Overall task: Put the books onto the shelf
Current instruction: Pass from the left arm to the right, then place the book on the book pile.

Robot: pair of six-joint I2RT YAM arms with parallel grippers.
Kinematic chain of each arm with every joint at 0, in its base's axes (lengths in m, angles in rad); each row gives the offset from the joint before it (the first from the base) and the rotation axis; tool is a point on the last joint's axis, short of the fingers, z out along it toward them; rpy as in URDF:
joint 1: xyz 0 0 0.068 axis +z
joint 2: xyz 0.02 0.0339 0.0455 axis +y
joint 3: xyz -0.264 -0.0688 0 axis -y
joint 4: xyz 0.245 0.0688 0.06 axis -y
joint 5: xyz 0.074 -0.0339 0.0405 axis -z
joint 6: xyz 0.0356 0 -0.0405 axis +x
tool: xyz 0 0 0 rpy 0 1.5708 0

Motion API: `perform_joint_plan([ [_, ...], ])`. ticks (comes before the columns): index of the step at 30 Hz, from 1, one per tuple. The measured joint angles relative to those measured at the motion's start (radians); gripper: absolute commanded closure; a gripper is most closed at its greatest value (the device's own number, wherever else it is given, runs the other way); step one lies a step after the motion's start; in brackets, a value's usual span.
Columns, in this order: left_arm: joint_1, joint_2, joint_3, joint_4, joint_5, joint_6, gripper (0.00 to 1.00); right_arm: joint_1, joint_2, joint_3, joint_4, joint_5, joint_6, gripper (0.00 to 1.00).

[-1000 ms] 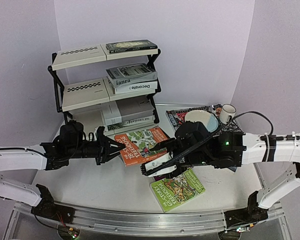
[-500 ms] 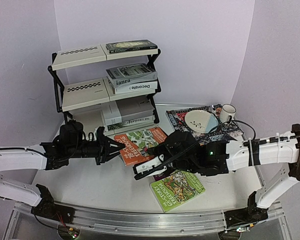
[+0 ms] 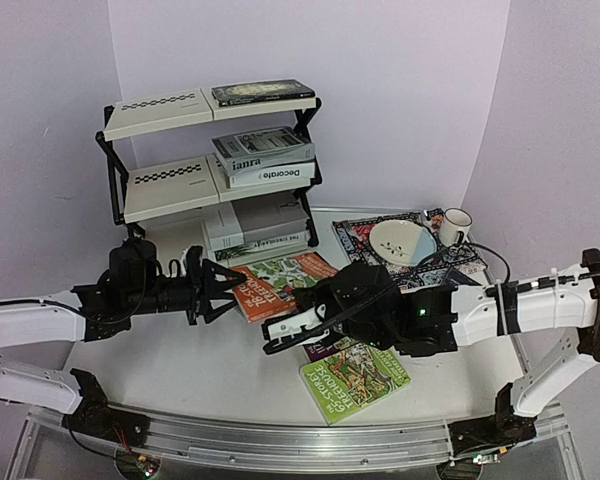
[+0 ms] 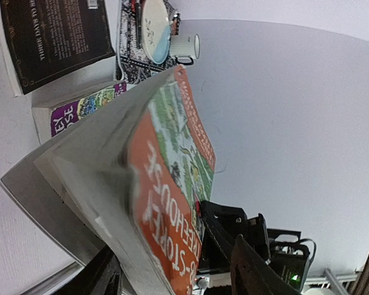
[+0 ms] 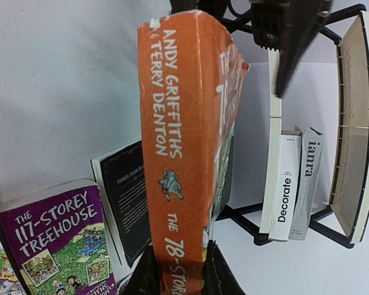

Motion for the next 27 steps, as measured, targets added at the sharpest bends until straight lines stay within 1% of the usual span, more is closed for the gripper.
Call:
perform_joint_plan([
  [3, 0.005, -0.058, -0.006, -0.011, -0.002, 0.015, 0.13, 0.000, -0.009, 0.000, 0.006, -0.005, 0.006, 1.00],
  [5, 0.018, -0.099, -0.004, -0.052, -0.013, 0.033, 0.11, 0.000, -0.011, 0.000, 0.006, -0.005, 0.009, 1.00],
  [8, 0.052, -0.157, 0.024, -0.181, -0.052, 0.078, 0.07, 0.000, -0.011, 0.000, -0.011, -0.005, 0.006, 1.00],
  [10, 0.074, -0.181, 0.073, -0.292, -0.089, 0.119, 0.05, 0.000, -0.011, 0.001, -0.024, -0.004, 0.002, 1.00],
  [15, 0.093, -0.218, 0.214, -0.530, -0.196, 0.211, 0.05, 0.000, -0.010, 0.027, -0.049, 0.001, -0.006, 1.00],
  [19, 0.093, -0.255, 0.294, -0.695, -0.311, 0.264, 0.05, 0.000, 0.009, 0.087, -0.050, -0.002, -0.010, 1.00],
  [27, 0.094, -0.380, 0.381, -0.909, -0.529, 0.327, 0.09, 0.000, 0.107, 0.232, -0.032, -0.006, -0.046, 1.00],
])
